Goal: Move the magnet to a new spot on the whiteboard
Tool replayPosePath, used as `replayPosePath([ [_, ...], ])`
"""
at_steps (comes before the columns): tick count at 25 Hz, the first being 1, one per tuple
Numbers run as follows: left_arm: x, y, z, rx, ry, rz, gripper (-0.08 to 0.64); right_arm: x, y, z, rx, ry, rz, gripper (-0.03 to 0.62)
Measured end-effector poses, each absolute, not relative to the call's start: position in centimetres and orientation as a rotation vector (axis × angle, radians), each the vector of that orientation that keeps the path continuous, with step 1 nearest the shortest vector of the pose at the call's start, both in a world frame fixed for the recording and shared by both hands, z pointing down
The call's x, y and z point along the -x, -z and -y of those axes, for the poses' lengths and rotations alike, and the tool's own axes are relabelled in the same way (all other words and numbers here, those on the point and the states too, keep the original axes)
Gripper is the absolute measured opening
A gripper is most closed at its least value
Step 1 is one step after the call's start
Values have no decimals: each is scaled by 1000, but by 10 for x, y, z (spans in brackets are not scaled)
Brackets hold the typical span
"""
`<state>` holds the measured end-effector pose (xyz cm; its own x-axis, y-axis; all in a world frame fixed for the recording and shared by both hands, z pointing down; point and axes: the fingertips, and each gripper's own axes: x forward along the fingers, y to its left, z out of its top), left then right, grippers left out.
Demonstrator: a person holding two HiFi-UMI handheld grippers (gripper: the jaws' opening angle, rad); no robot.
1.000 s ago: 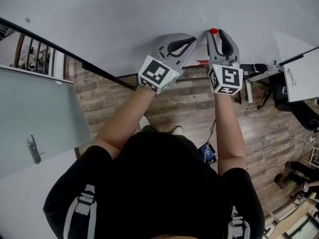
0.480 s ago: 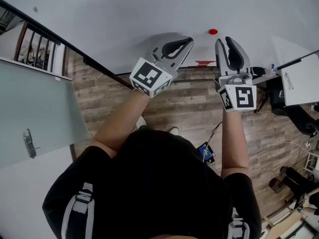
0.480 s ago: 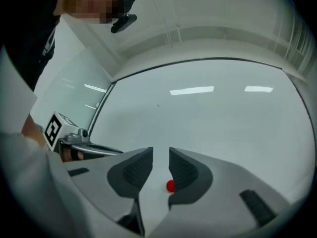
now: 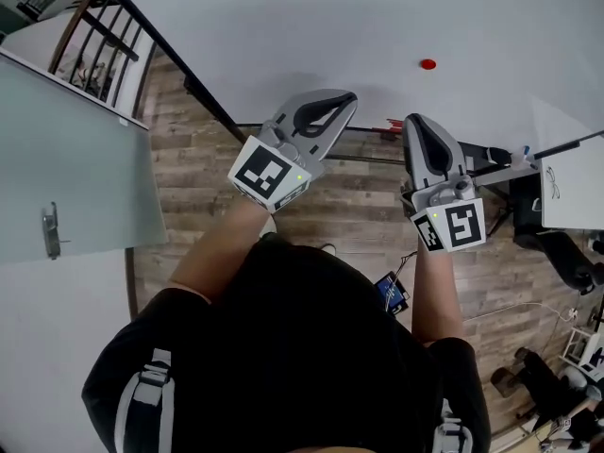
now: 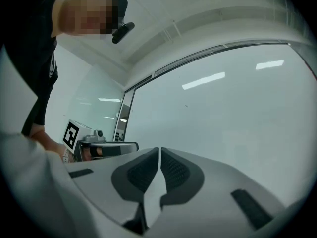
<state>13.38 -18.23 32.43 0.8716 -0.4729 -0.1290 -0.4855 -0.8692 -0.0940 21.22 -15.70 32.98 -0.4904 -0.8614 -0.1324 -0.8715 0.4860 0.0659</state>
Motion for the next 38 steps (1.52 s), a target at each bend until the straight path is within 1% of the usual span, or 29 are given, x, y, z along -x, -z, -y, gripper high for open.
replayPosePath([
  [13,-93,-362,112,2951,-55,-836,5,-155,-364,86,1344,-110,-2732,-8],
  [21,-80,-383,81,2964,-10,-859,5,-159,-386,62,1329,-67,-2766,-8],
  [26,-72,-392,71,2971,37,-851,5,-148,-403,54,1284,-46,-2853,-8],
  [38,-59,-405,59,2986,55,-878,5,-138,-403,48,1274,-1,-2838,-8],
])
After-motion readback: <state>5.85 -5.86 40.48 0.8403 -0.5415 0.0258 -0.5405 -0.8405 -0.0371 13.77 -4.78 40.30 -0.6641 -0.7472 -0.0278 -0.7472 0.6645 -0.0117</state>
